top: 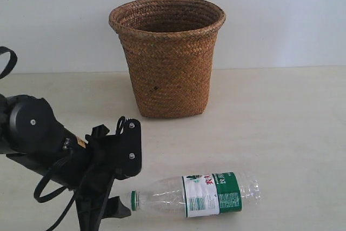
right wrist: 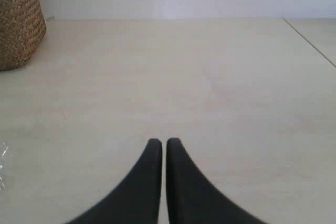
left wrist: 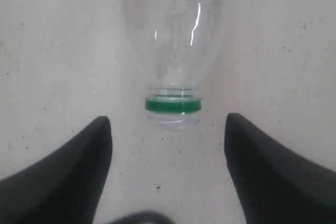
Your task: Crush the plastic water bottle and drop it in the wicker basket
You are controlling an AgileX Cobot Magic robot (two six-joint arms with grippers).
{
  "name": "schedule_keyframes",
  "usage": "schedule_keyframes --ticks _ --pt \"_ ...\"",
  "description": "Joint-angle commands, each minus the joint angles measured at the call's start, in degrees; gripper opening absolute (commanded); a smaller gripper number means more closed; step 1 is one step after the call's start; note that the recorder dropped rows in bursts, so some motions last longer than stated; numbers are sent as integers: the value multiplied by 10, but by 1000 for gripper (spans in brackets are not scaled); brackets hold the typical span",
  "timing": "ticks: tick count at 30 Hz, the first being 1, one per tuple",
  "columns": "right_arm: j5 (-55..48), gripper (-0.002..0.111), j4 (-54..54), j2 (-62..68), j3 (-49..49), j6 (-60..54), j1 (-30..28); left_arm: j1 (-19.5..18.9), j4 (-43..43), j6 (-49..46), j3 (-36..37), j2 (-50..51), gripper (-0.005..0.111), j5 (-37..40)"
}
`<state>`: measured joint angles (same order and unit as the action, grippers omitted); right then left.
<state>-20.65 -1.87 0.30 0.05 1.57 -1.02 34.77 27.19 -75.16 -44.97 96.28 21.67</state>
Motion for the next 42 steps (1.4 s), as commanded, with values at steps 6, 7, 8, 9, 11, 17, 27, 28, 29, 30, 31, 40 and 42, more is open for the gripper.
schedule_keyframes --ticks 6,7,8,9,11,17,27,28,29,30,31,40,42 --pt "2 1 -1 -3 0 -2 -1 31 -2 -4 -4 21 59 -43" --pt "2 1 -1 -3 0 -2 -1 31 -2 -5 -4 23 59 -46" --pt "2 1 -1 -3 0 -2 -1 31 -5 -5 -4 27 59 -53" --pt "2 1 -1 -3 0 -2 -1 31 -7 -5 -4 34 59 -58" --pt "2 1 -1 -3 0 -2 -1 31 -7 -5 -4 43 59 -69" --pt "2 1 -1 -3 0 -2 -1 31 -8 -8 -4 63 54 -99" --pt "2 1 -1 -3 0 -2 -1 31 -8 -18 -4 63 14 -108" --pt "2 1 -1 -3 0 -2 -1 31 -8 -23 -4 63 12 -107" --pt "2 1 -1 -3 0 -2 -1 31 -8 -25 -4 63 11 -107" --pt "2 1 -1 -3 0 -2 -1 31 -8 -25 -4 63 11 -105" --pt "2 1 -1 -3 0 -2 -1 31 -8 -25 -4 63 11 -105" --pt "2 1 -1 -3 0 -2 -1 31 -8 -25 -4 63 9 -96" --pt "2 1 -1 -3 0 -2 -1 31 -8 -25 -4 63 6 -92"
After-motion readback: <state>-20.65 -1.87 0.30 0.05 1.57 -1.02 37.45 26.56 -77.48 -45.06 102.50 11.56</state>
